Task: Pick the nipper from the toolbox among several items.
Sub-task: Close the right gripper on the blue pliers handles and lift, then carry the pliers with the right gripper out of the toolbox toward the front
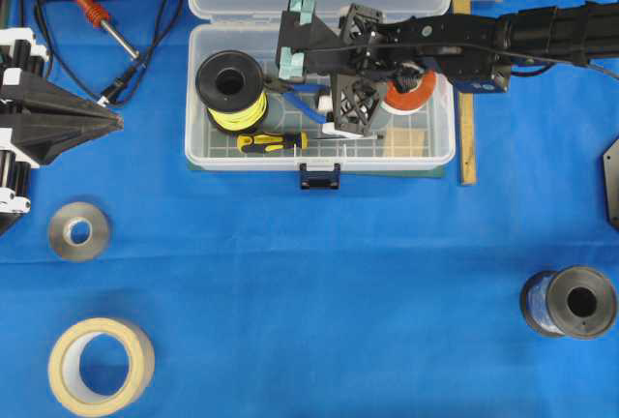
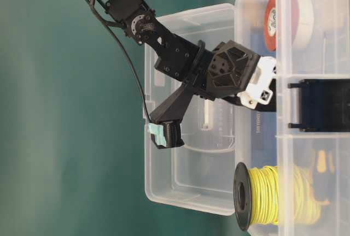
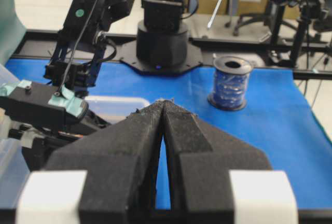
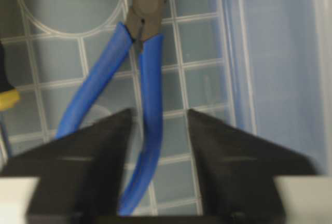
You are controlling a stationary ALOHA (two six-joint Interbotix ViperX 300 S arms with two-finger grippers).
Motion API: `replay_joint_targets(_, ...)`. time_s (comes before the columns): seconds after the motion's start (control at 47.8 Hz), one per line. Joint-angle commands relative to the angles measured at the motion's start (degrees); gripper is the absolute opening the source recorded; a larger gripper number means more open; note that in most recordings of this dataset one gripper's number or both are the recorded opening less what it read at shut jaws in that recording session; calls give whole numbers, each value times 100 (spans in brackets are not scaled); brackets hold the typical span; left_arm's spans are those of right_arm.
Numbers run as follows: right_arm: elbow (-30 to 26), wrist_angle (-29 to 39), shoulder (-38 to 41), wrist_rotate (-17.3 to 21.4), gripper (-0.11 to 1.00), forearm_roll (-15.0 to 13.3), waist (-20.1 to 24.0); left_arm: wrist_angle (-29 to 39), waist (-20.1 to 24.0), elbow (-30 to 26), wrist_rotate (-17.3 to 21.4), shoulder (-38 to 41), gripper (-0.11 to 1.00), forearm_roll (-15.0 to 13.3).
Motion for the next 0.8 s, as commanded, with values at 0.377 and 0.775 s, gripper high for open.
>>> replay_joint_targets(0.377, 26, 53, -809, 114, 13, 18, -44, 0, 9, -35, -18, 44, 0, -9)
replay_joint_targets(0.775, 457, 185, -2373, 272, 13, 53, 413, 18, 9, -26, -9, 26, 0, -9)
